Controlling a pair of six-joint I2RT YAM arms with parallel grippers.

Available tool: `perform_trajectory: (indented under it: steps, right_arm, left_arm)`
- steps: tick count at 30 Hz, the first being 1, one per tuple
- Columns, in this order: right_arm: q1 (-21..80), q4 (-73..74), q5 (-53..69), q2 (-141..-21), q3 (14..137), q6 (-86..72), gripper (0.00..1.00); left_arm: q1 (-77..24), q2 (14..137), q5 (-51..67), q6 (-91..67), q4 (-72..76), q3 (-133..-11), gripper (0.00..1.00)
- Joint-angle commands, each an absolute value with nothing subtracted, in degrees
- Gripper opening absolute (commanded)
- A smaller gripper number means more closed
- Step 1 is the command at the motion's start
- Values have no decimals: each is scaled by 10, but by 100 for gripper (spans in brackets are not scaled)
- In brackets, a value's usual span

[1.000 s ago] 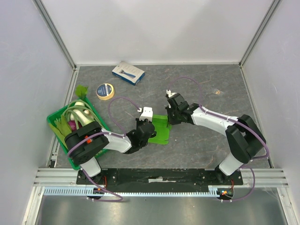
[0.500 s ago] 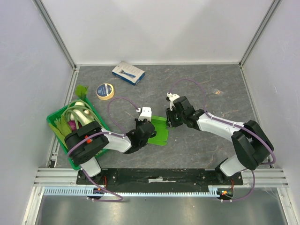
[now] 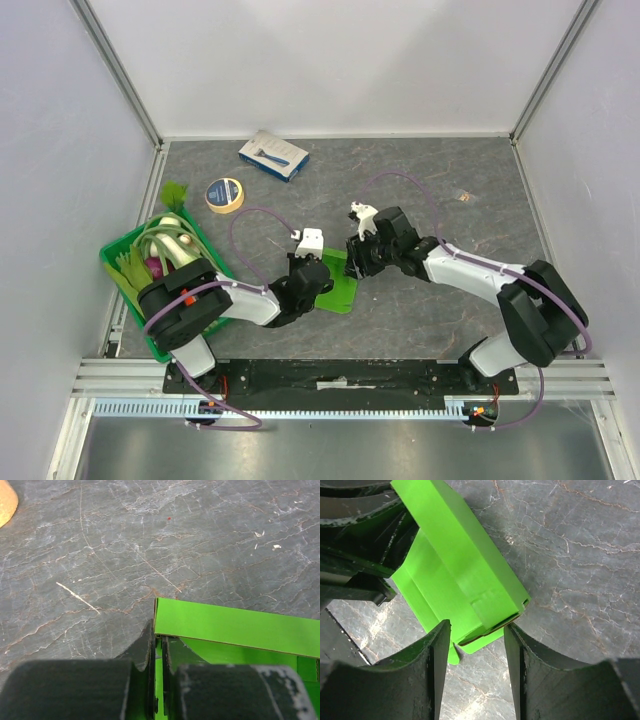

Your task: Fold the paper box

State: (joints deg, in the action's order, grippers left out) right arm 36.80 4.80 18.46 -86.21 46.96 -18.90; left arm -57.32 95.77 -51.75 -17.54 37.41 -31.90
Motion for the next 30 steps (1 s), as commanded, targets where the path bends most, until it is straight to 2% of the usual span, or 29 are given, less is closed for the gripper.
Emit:
perform_trajectory:
  steps: [1,6,10,15,19,24,28,29,30]
  right_arm:
    - [378,18,230,-816,474,-197,55]
    - [381,-60,237,-835,452,-191,57]
    - [382,-56,202,-833,443,-128,56]
    - [383,-104,214,-806,405,-91,47]
    - [384,-134,260,-808,388,-83,54]
    - [388,-122,250,-798,385,-43,54]
    - [388,-112,256,-802,388,-20,45]
    - [388,-106,250,-805,390,-15,37]
    - [388,-96,243,-812,393,-8,33]
  left_arm:
    - [-584,961,-496,-184,396,-325,2]
    - [-584,963,-492,-193,392,-326,2]
    - [-584,955,-490,-196,386,-324,2]
    - [-584,953,-491,-197,387,-321,2]
    - [-584,955,-488,-198,387,-322,2]
    - [-584,954,-488,-197,388,-320,2]
    - [-584,954,-488,-197,391,-319,2]
    - [-584,954,-487,-197,391,-319,2]
    - [-584,954,-486,-197,391,-319,2]
